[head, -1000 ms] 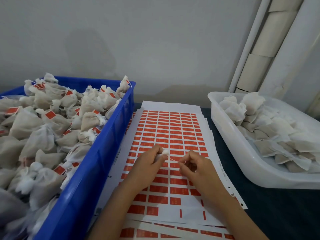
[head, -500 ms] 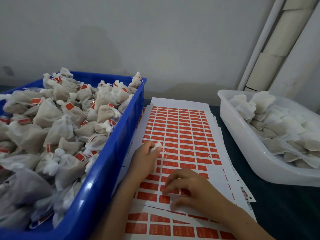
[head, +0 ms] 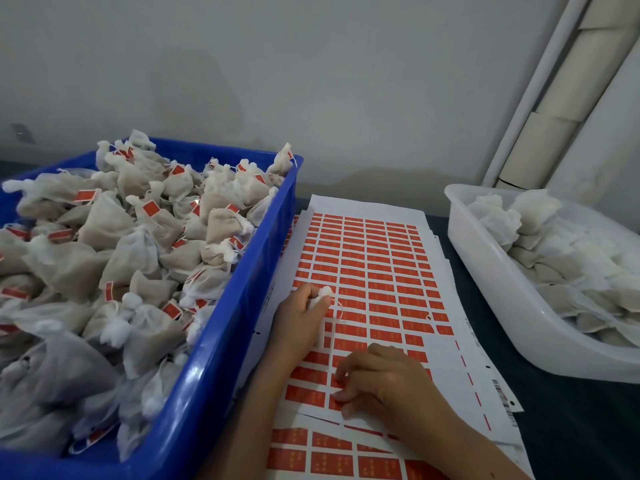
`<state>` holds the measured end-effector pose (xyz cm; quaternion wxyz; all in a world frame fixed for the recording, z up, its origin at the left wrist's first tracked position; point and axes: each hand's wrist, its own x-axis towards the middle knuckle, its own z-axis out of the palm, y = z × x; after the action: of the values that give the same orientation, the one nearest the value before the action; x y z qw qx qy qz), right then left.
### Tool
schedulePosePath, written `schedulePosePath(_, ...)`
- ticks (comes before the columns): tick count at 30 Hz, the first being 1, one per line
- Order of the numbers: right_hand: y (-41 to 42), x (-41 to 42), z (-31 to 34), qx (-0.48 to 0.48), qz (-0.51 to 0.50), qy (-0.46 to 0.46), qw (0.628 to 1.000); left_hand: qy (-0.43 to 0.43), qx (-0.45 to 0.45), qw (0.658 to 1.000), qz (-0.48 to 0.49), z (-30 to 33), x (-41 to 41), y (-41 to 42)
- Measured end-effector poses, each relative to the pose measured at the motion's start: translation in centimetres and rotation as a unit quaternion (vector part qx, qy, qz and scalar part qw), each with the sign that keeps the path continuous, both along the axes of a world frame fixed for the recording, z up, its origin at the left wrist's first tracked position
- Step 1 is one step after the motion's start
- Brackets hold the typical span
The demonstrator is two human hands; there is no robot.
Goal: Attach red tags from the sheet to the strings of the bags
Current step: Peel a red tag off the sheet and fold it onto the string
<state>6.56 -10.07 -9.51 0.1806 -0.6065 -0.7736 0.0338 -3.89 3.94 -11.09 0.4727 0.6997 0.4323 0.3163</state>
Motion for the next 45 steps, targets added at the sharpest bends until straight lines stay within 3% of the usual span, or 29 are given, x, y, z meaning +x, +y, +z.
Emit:
schedulePosePath(4,-0.4,-0.7,0.1,0.034,0.0,-0.049,0.998,0.0,-0.003,1.0,-0.003,-0.1,-0.1,0.0)
schedulePosePath(22,-1.1,-1.0,-0.2,0.054,-0.002,-0.07,0.996,-0.009,0.001,1.0,-0.011,-0.3,-0.2,0.1)
schedulePosePath(30,-1.0,-1.2,0.1,0.069,0.04,-0.171,0.982,-0.017,0.003,1.0,-0.019,-0.3,-0.2,0.0)
schedulePosePath(45,-1.1,-1.2,-0.2,0.074,0.038,-0.179,0.98,-0.003,0.011,1.0,-0.021,-0.3,0.0,0.1)
